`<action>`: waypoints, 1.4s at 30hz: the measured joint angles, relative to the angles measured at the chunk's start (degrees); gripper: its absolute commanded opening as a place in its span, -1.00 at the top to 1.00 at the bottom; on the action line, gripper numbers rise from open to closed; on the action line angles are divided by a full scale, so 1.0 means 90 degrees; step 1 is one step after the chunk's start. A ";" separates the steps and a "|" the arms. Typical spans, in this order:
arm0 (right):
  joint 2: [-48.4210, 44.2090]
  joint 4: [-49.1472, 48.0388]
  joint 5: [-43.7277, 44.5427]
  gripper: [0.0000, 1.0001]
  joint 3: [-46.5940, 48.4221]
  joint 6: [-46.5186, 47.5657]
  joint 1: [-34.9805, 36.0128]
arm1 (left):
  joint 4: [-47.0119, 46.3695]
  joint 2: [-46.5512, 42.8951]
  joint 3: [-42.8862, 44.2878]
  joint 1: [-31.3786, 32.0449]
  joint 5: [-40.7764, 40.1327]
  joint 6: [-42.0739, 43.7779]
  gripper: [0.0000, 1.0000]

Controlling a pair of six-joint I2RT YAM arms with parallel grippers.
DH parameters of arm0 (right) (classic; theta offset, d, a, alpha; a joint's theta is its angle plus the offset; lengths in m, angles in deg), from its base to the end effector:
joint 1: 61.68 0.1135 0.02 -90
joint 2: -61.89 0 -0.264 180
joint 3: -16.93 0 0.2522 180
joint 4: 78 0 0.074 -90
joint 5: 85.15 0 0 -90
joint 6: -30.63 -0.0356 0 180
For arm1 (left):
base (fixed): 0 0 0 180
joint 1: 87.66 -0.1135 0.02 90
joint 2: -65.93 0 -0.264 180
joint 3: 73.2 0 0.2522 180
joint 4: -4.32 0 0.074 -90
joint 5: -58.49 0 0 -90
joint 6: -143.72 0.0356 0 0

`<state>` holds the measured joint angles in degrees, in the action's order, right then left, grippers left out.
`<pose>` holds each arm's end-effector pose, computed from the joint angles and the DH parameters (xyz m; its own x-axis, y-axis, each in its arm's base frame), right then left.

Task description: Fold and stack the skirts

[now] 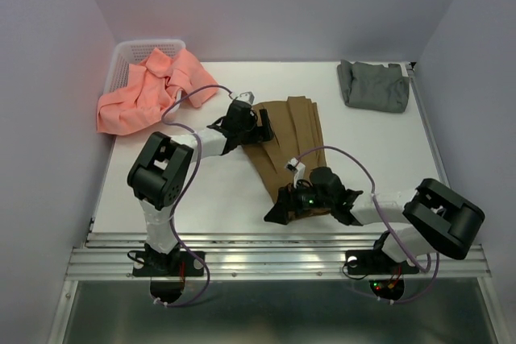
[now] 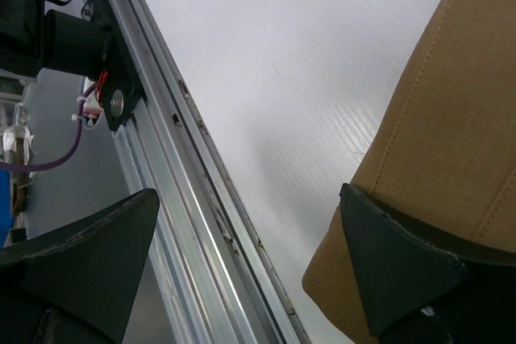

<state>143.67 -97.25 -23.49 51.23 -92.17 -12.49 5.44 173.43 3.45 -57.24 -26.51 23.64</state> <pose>0.1477 0.1969 0.1391 -0.7688 -0.1608 -0.6190 -0.6223 0.4114 0.6660 0.3509 -0.2096 0.1780 -0.6799 -0.1798 -0.7109 0.2628 0.8453 -0.4651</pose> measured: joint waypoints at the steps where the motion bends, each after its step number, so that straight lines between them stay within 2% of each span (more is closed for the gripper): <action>1: -0.0124 0.0066 0.0046 -1.00 -0.0051 0.0000 -0.0005 | 0.0002 0.0000 0.0000 -0.0012 0.0027 -0.0002 -0.97; 6: -0.0869 0.0925 0.0277 -1.00 -0.0124 0.0017 0.0000 | -0.0068 -0.0068 -0.0107 -0.0034 0.0085 -0.0051 -0.97; 10: -0.1617 0.2538 0.0746 -1.00 0.0185 -0.0044 0.0002 | -0.0240 -0.0534 -0.0729 -0.0078 0.0058 -0.0219 -0.97; 15: -0.1967 0.3716 0.0947 -1.00 0.0719 -0.0216 0.0002 | 0.0000 -0.1268 -0.1399 -0.0102 0.0029 -0.0403 -0.97; 20: -0.2106 0.4401 0.1430 -1.00 0.0918 -0.0704 0.0002 | 0.0471 -0.1902 -0.1263 -0.0095 -0.0046 -0.0364 -0.97; 23: -0.2067 0.4716 0.1736 -1.00 0.0918 -0.0967 0.0002 | 0.0743 -0.2001 -0.0707 -0.0087 -0.0068 -0.0180 -0.97; 27: -0.1885 0.4881 0.2040 -1.00 0.0918 -0.1178 0.0002 | 0.0996 -0.1418 0.0704 -0.0087 -0.0070 0.0219 -0.97; 30: -0.1705 0.4928 0.2237 -1.00 0.0918 -0.1258 -0.0124 | 0.1081 -0.0493 0.1761 -0.0087 -0.0032 0.0529 -0.97; 33: -0.1520 0.4932 0.2266 -1.00 0.0918 -0.1333 -0.0333 | 0.1302 0.0427 0.2426 -0.0087 -0.0034 0.0741 -0.97; 38: -0.1452 0.4901 0.2101 -1.00 0.0920 -0.1353 -0.0750 | 0.1715 0.1634 0.2698 -0.0107 -0.0092 0.0945 -0.97; 42: -0.1404 0.4889 0.1923 -1.00 0.0930 -0.1212 -0.1353 | 0.1435 0.1392 0.2283 -0.0177 0.0083 0.0852 -0.97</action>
<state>131.04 -53.26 -6.17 59.60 -103.07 -24.66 18.35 185.96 24.00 -58.84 -25.77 31.31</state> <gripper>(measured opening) 0.996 0.986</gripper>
